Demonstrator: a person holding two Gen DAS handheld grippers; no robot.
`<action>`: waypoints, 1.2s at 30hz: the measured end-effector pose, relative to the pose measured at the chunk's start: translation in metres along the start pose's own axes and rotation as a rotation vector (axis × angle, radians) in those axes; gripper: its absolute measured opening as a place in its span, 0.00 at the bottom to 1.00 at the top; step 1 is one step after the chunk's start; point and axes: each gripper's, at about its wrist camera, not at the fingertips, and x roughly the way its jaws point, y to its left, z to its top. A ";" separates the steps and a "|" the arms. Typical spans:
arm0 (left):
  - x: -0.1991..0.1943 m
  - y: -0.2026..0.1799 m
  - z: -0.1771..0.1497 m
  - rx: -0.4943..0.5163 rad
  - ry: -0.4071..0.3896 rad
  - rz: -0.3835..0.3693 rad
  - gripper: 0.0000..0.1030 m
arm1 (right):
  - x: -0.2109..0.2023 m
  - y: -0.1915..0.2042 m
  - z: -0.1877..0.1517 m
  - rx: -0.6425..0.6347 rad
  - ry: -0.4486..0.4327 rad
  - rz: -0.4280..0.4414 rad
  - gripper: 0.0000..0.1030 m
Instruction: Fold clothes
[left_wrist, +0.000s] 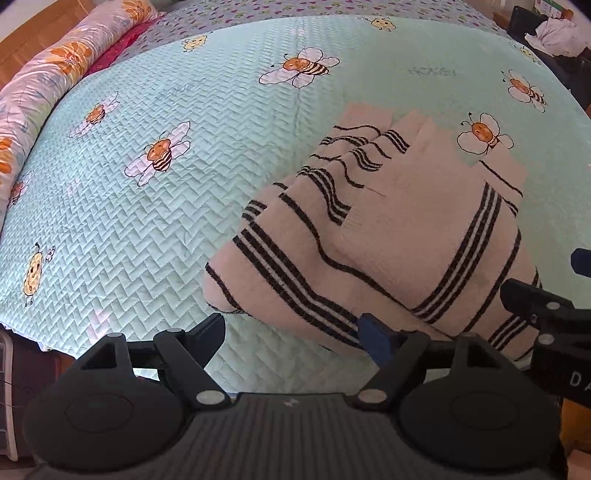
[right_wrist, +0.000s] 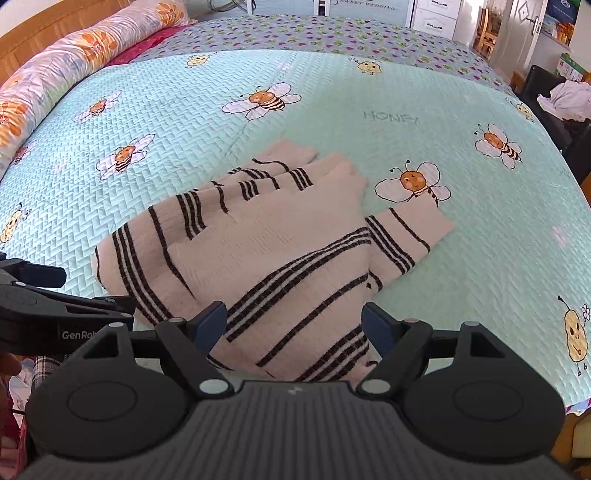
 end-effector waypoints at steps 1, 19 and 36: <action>0.001 0.000 0.001 0.003 0.003 -0.001 0.80 | 0.001 -0.001 0.000 0.000 0.002 0.000 0.78; 0.018 -0.005 0.005 0.024 0.012 -0.027 0.80 | 0.015 -0.007 0.006 0.008 0.021 -0.002 0.78; 0.042 0.016 0.007 0.017 -0.219 -0.094 0.79 | 0.026 -0.011 0.005 -0.018 -0.125 0.010 0.78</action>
